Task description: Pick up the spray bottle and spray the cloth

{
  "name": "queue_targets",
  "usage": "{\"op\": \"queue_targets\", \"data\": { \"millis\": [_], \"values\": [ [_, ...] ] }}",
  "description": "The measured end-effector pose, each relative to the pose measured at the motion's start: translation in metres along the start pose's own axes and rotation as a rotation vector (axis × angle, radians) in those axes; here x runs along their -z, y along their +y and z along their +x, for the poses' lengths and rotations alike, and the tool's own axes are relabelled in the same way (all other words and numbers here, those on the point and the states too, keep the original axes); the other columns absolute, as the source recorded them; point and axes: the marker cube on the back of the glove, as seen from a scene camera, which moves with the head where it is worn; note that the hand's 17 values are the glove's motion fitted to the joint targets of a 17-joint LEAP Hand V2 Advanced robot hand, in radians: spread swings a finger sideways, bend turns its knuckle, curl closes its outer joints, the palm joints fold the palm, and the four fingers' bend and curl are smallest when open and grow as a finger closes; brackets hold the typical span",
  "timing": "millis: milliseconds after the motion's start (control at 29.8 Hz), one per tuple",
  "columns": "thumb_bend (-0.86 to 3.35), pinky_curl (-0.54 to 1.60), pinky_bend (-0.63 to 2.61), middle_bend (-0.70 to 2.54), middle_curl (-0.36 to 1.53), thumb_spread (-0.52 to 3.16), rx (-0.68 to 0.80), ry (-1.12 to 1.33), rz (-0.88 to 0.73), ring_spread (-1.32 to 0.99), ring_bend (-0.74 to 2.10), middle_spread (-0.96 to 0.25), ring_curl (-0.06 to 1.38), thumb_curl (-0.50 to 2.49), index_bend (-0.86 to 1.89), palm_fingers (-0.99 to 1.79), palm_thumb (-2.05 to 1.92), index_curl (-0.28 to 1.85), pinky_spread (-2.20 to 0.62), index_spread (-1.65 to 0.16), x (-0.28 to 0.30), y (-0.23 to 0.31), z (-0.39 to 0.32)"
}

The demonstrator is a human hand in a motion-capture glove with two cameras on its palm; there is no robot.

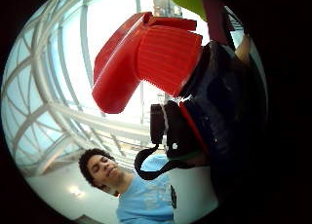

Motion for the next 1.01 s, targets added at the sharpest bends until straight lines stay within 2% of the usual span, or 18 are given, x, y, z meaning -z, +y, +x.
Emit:
{"op": "queue_targets", "data": {
  "millis": [202,470,773,1008],
  "values": [
    [-0.02,0.3,0.17,0.34,0.49,1.18,0.157,-0.08,0.005,0.03,0.47,-0.06,0.43,0.35,0.19,1.16,0.58,0.48,0.2,-0.13,-0.049,-0.021,-0.003],
    [-0.02,0.29,0.16,0.34,0.49,1.17,0.229,-0.149,0.028,0.02,0.46,-0.07,0.43,0.35,0.19,1.14,0.58,0.48,0.19,-0.14,-0.106,-0.05,0.006],
    [-0.02,0.28,0.15,0.33,0.49,1.15,0.24,-0.146,-0.009,0.0,0.45,-0.07,0.42,0.34,0.19,1.12,0.56,0.49,0.18,-0.15,-0.163,-0.085,0.031],
    [-0.02,0.27,0.14,0.32,0.49,1.15,0.237,-0.132,0.049,-0.01,0.44,-0.08,0.42,0.34,0.19,1.11,0.55,0.49,0.17,-0.16,-0.185,-0.095,0.055]
  ]
}}
